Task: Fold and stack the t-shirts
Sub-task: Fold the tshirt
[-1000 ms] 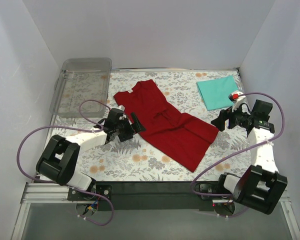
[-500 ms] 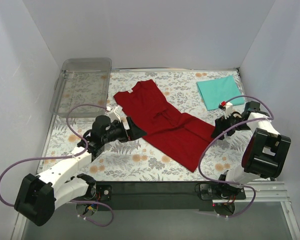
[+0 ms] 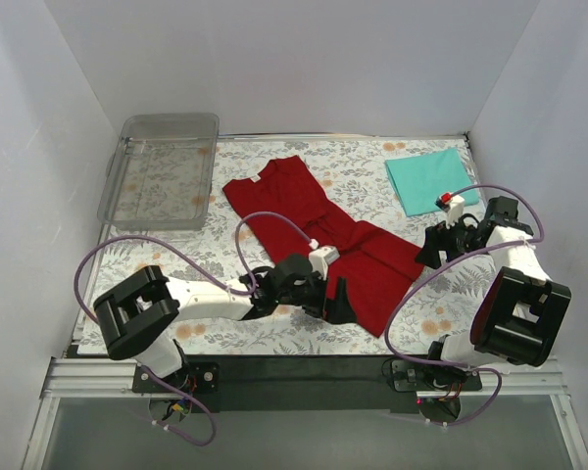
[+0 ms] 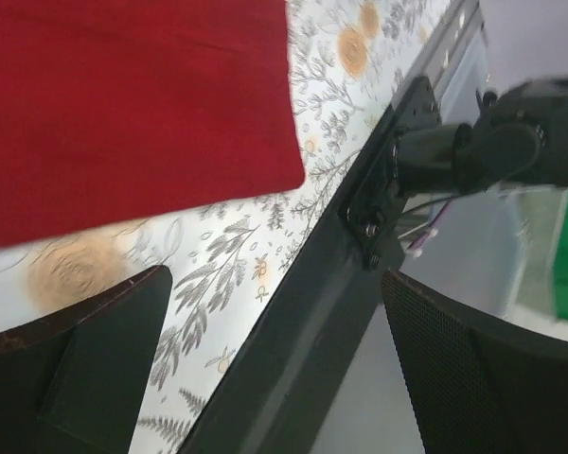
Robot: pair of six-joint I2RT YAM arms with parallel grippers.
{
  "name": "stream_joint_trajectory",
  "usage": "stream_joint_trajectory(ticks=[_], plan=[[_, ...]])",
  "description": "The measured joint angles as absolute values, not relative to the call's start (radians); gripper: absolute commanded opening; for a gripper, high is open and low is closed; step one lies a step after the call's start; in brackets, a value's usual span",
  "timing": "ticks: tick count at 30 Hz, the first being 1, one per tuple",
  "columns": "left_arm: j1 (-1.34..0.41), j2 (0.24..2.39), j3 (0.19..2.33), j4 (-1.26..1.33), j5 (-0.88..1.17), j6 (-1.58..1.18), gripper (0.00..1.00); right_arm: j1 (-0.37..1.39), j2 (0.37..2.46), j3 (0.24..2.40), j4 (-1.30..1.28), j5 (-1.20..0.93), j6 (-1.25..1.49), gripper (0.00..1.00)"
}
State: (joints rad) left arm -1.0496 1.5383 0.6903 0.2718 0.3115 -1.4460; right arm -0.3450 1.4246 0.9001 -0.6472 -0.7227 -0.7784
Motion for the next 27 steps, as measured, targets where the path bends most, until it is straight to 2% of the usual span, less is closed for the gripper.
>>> stream_joint_trajectory(ticks=[5, 13, 19, 24, 27], plan=[[-1.142, 1.579, 0.727, 0.271, 0.29, -1.116, 0.85, -0.375, 1.405, 0.886, -0.643, -0.738, -0.762, 0.72], [-1.163, 1.588, 0.675, 0.323, 0.349, -0.638, 0.82, -0.403, 1.404, 0.885, -0.63, -0.764, -0.762, 0.72], [-1.182, 1.69, 0.652, 0.431, 0.374, -0.293, 0.77, -0.405, 1.404, 0.885, -0.63, -0.773, -0.762, 0.72], [-1.182, 1.801, 0.739, 0.484, 0.403, -0.15, 0.71, -0.406, 1.404, 0.885, -0.63, -0.783, -0.762, 0.72], [-1.182, 1.84, 0.779, 0.501, 0.403, -0.105, 0.61, -0.411, 1.404, 0.885, -0.63, -0.79, -0.763, 0.72]])
